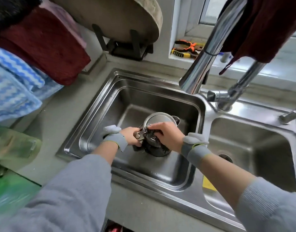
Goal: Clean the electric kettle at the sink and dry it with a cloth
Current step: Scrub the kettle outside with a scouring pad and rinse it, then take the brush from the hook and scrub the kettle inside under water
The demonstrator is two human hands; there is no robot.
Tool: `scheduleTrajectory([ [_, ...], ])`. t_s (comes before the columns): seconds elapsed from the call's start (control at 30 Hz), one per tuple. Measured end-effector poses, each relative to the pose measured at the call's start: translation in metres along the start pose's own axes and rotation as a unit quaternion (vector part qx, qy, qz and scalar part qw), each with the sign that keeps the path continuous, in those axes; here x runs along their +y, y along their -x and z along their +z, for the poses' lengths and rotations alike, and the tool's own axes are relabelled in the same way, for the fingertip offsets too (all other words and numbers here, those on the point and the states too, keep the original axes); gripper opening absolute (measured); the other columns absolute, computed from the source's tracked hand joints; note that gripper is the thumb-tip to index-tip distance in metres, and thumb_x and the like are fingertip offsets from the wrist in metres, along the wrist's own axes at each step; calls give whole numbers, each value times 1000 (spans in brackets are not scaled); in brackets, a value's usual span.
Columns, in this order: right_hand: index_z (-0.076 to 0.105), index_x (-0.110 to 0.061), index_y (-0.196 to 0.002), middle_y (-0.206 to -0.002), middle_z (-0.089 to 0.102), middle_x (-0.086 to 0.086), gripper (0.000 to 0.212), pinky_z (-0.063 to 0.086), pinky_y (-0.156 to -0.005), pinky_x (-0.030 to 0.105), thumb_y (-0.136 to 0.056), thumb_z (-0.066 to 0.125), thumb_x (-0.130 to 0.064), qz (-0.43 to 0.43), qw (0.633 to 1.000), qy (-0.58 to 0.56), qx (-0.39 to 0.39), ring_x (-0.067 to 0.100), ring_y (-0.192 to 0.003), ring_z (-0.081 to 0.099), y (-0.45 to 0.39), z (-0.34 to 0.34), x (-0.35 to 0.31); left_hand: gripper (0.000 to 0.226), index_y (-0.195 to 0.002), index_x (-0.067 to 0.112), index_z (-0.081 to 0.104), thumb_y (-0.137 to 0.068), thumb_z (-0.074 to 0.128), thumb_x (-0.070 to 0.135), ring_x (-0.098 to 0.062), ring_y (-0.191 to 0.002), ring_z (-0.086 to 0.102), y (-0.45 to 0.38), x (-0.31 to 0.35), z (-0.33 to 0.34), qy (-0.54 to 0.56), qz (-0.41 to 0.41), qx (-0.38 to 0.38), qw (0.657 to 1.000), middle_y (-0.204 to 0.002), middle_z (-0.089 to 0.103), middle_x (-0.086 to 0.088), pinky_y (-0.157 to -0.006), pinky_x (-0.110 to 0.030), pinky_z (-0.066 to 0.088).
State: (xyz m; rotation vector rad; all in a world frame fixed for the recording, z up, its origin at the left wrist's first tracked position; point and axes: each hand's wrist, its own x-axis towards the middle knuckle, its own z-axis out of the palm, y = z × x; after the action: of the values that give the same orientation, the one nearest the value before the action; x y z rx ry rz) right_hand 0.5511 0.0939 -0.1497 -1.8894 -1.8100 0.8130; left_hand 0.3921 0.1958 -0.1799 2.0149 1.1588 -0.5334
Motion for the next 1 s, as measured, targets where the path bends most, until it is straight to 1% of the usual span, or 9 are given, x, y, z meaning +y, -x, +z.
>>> scheduleTrajectory([
  [0.13,61,-15,-122,-119,67,4,43,42,-98,28,-80,66,-10,6,997,2,75,23,-114,58,-26,-34,-40,54,-134,20,51,-84,69,28,-18,-109,61,37,-7,-42,15,-23,22,999,-117,66,-1,-94,-24,44],
  [0.27,65,-7,-110,-114,65,8,37,43,-93,30,-74,73,-14,-39,993,29,104,26,-107,59,-64,-65,-102,33,-122,18,62,-89,61,26,-20,-110,62,83,-5,-94,-22,4,76,997,-118,67,-3,-97,-26,46],
  [0.37,68,-2,-105,-110,66,12,33,45,-92,36,-78,73,-20,-77,986,50,138,30,-104,61,-89,-92,-154,31,-111,18,68,-83,59,29,-20,-104,64,117,-3,-125,-28,29,112,993,-113,70,-2,-94,-28,50],
  [0.5,64,-10,-111,-106,69,7,30,46,-89,37,-84,67,-23,-194,961,26,198,28,-102,62,-119,-117,-232,29,-117,14,67,-90,58,20,-18,-108,60,153,2,-162,-34,58,183,981,-115,68,-2,-75,-14,34],
  [0.57,59,-16,-117,-111,68,3,32,44,-92,41,-87,63,-27,-234,945,49,225,27,-106,61,-135,-125,-277,27,-113,14,69,-88,60,20,-19,-106,61,165,-5,-180,-17,72,223,972,-112,69,-5,-74,-17,35],
  [0.63,55,-18,-118,-109,69,4,31,43,-87,38,-91,58,-33,-245,935,90,241,28,-103,62,-158,-131,-314,29,-111,15,71,-85,62,24,-20,-105,62,169,-16,-189,-2,70,249,966,-110,70,-6,-75,-20,37],
  [0.73,52,-16,-118,-110,66,8,32,45,-77,34,-92,56,-32,-236,939,91,234,30,-101,61,-190,-129,-350,32,-112,17,70,-83,61,28,-21,-105,61,167,-26,-182,-3,55,241,969,-110,70,-6,-74,-18,35],
  [0.9,47,-10,-114,-111,62,12,29,49,-77,38,-89,59,-19,-259,941,67,209,33,-99,59,-228,-99,-384,29,-115,10,69,-87,60,16,-27,-105,61,160,-43,-178,-2,52,204,978,-112,68,-12,-76,-21,38],
  [1.0,41,-9,-108,-106,60,13,28,45,-66,38,-88,59,-14,-261,943,80,188,34,-91,57,-244,-79,-394,30,-115,12,68,-87,60,18,-25,-107,60,161,-55,-181,8,46,202,978,-114,67,-10,-82,-23,43],
])
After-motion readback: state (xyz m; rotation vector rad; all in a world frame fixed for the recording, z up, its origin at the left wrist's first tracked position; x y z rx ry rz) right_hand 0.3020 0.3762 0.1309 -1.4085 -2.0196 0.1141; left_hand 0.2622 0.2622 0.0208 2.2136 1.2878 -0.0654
